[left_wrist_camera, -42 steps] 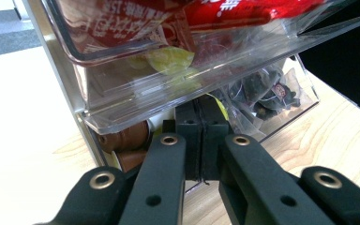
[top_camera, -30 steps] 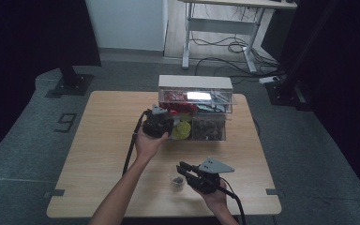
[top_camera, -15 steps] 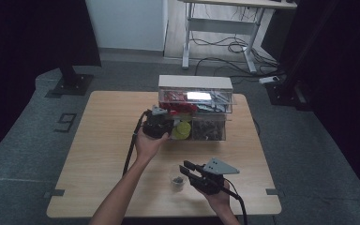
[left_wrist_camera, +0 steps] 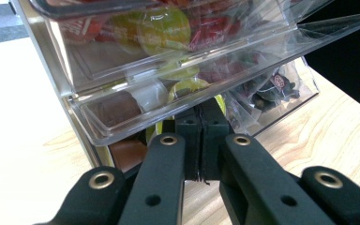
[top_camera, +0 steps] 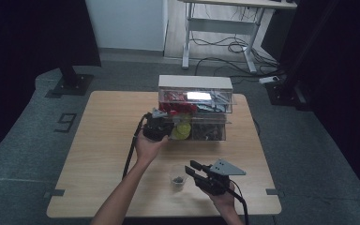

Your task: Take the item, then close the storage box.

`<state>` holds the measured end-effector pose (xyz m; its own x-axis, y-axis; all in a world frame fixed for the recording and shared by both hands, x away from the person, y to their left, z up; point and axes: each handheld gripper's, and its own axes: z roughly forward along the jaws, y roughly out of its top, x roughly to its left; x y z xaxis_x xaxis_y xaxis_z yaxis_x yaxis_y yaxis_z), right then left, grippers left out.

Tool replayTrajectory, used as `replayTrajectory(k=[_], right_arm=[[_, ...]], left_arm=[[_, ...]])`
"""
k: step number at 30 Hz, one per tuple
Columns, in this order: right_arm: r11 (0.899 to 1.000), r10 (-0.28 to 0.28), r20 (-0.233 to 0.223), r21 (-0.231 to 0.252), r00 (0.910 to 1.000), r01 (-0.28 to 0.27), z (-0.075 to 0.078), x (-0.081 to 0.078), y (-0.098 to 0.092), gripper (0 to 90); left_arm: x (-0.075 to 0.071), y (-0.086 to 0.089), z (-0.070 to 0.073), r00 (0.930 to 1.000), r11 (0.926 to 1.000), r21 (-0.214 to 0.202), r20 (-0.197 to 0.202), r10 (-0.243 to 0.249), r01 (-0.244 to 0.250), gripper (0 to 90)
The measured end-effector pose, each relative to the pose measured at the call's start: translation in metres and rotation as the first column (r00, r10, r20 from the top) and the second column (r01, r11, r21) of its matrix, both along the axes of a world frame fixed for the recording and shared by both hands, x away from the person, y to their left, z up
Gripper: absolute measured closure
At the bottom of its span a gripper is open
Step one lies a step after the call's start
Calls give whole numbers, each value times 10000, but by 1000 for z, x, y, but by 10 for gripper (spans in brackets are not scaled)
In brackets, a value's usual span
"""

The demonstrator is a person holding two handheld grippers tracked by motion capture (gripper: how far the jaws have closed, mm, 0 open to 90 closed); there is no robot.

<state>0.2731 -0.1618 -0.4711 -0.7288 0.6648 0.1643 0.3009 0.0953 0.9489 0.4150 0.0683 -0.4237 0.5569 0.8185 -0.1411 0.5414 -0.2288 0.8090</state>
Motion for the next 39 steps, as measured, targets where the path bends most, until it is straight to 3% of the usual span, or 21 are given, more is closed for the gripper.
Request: replayTrajectory(k=[13, 39], right_arm=[[9994, -337, -45, 15, 9994, 337, -1, 0, -11, 621], [9972, -744, -97, 25, 9972, 745, -7, 2, -20, 603]], left_arm=[[-4, 2, -3, 10000, 10000, 16, -33, -80, 80, 886], [-11, 2, -41, 9975, 9999, -23, -688, -156, 154, 885]])
